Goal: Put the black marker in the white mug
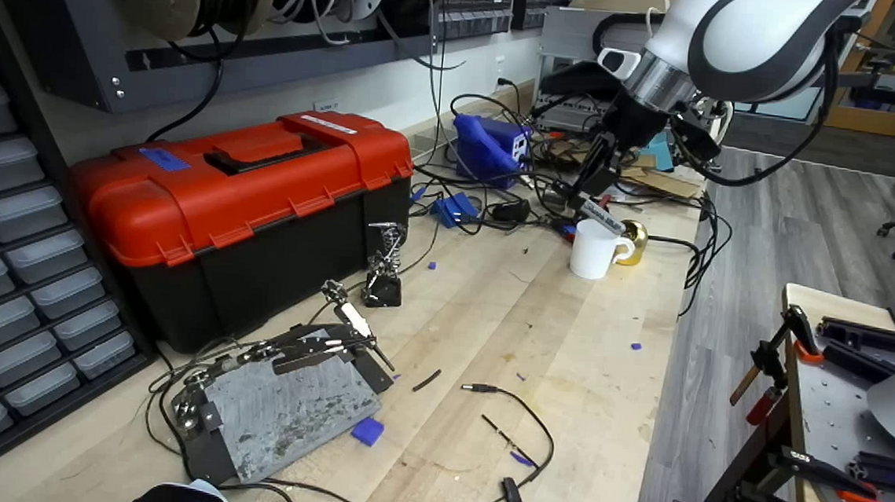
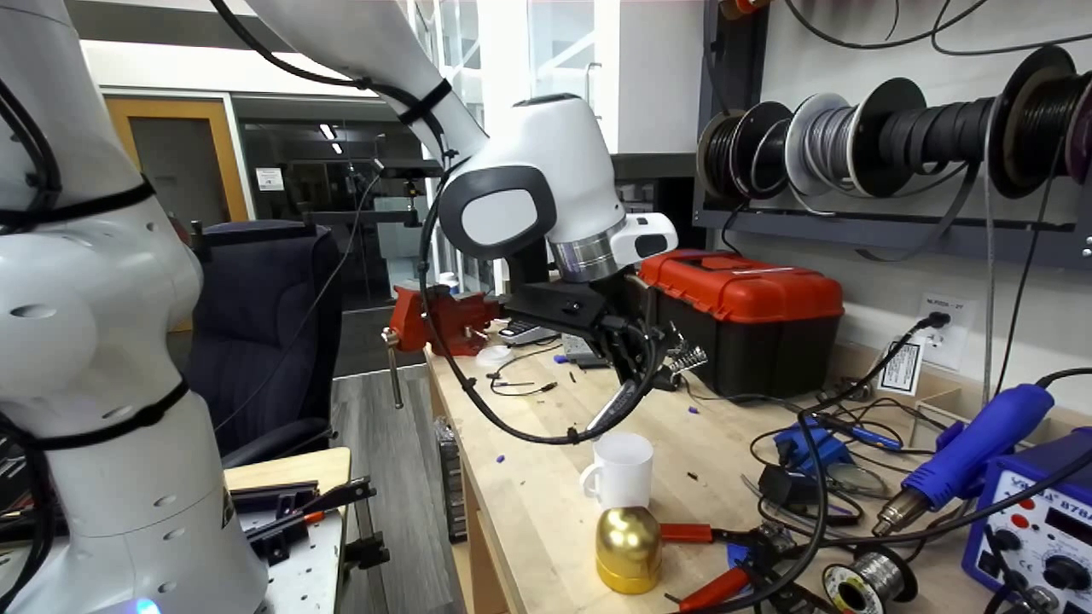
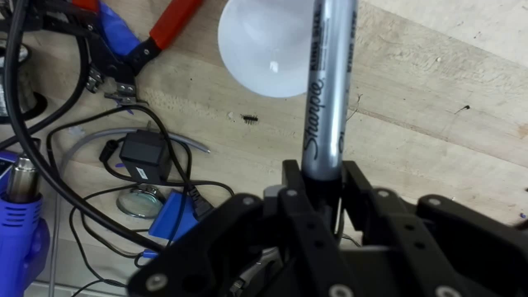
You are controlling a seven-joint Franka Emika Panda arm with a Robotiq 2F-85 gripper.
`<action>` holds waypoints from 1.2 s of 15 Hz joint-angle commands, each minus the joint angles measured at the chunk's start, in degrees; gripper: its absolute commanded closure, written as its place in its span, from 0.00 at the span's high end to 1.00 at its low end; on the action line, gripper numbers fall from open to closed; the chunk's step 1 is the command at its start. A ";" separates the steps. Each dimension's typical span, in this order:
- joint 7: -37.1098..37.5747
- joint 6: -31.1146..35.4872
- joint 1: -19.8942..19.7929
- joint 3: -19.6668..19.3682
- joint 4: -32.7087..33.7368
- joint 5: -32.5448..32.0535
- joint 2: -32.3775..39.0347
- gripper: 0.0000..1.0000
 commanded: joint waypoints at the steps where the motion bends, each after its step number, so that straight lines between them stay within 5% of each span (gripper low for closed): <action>1: -2.96 5.38 1.21 -0.94 -5.87 5.22 -4.40 0.05; 8: -5.08 9.33 2.52 -1.99 -9.28 10.63 -7.64 0.05; 18: -4.57 7.36 -0.40 -1.46 -7.10 5.64 -9.59 0.05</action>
